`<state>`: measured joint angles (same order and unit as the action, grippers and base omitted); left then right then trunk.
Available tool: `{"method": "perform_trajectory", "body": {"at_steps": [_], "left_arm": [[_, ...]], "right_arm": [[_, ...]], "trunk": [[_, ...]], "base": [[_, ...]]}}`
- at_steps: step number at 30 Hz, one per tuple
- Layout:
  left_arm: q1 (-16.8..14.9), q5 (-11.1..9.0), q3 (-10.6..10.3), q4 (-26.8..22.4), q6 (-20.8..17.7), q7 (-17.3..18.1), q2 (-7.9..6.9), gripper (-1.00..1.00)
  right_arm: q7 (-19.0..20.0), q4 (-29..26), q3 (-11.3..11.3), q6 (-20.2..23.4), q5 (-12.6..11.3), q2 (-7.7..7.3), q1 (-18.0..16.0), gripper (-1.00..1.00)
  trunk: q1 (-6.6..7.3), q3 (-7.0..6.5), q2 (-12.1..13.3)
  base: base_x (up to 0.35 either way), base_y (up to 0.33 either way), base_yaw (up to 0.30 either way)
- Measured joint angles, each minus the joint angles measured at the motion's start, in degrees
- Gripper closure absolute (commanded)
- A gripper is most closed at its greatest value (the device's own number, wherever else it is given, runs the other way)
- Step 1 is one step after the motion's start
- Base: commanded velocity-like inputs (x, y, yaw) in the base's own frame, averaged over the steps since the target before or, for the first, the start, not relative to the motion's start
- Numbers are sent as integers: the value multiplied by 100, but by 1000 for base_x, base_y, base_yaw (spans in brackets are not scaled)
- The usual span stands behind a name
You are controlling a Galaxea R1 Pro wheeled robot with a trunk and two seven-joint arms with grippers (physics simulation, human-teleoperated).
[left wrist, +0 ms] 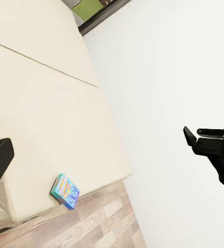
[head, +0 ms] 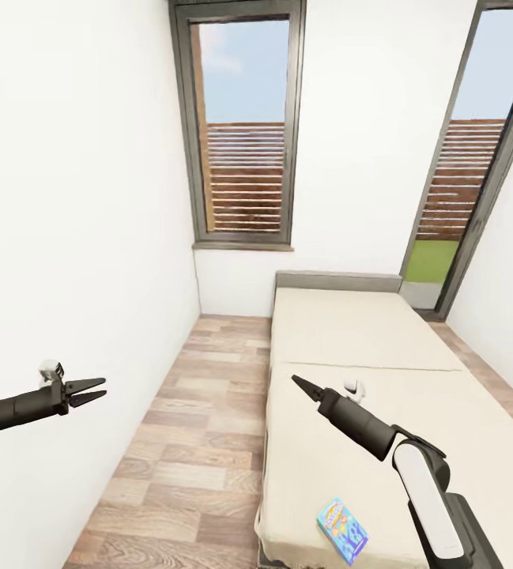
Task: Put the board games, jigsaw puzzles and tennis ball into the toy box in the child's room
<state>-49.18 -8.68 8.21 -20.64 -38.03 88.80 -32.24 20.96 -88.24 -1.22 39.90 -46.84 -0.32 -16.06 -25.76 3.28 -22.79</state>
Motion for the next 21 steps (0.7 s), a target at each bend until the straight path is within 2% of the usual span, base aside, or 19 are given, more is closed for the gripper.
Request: {"method": "perform_trajectory", "body": {"at_steps": [8, 21], "left_arm": [[1, 1, 1, -2, -2, 2, -1, -100], [2, -9, 7, -2, 5, 9, -18, -100]], "right_arm": [[1, 2, 6, -1, 0, -1, 0, -100], [1, 2, -14, -1, 1, -3, 0, -100]], "trunk": [[0, -18, 0], [1, -20, 0]], "base": [[-118, 95, -59], [-18, 18, -4]]}}
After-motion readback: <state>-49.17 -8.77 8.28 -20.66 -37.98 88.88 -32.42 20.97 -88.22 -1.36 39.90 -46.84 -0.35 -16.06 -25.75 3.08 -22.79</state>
